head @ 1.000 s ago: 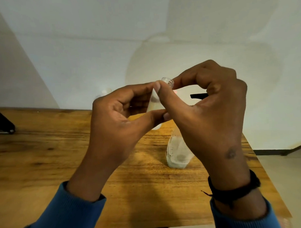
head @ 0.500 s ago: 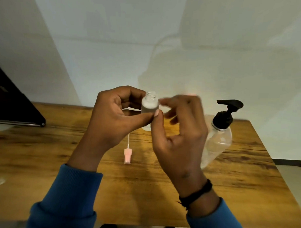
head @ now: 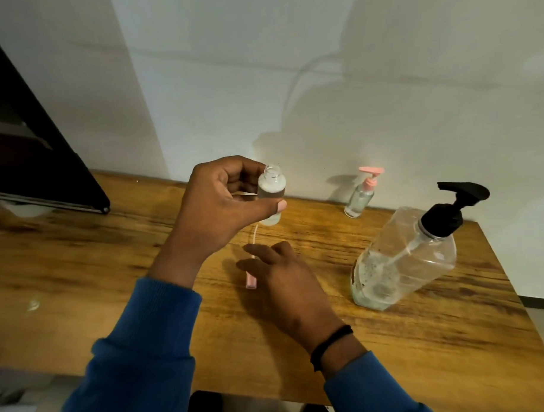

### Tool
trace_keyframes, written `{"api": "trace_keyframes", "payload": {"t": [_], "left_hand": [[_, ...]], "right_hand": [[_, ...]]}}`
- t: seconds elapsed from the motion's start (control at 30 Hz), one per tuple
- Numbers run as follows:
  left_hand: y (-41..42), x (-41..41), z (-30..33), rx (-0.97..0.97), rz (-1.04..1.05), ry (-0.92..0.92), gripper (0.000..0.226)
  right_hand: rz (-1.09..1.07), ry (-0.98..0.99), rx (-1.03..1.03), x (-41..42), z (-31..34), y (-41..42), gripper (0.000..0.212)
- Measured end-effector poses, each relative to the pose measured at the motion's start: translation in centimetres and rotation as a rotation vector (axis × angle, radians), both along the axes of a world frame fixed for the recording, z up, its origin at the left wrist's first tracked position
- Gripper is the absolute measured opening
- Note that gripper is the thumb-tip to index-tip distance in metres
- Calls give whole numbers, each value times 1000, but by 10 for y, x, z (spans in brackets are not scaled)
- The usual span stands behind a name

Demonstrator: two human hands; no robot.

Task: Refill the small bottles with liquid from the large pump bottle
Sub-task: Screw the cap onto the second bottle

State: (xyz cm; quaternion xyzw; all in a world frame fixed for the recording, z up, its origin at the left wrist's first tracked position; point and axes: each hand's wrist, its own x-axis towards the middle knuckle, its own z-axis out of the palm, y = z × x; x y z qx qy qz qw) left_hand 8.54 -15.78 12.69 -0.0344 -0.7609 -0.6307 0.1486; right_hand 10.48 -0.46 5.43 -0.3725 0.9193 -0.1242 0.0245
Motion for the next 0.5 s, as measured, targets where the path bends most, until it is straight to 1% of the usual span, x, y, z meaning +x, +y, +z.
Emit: {"api": "trace_keyframes", "payload": {"t": [0.13,0.27,0.37,0.43,0.5], "left_hand": [[0,-2,-2,38,4,6,43],[-2,-5,-4,59,7,-2,42],[-1,-3,-2,69,16,8,42],[1,-2,0,75,31,27,42],[3,0,6,86,52,54,42]], "right_hand": [[29,33,-16,-1,-9,-6,33],[22,38,-21,-5,-21,-11,26],[2,64,-81,-5,-22,-12,19],[-28,88,-107,-7,-21,-12,19],[-80,129,-137,-10,-19,-12,23]]}}
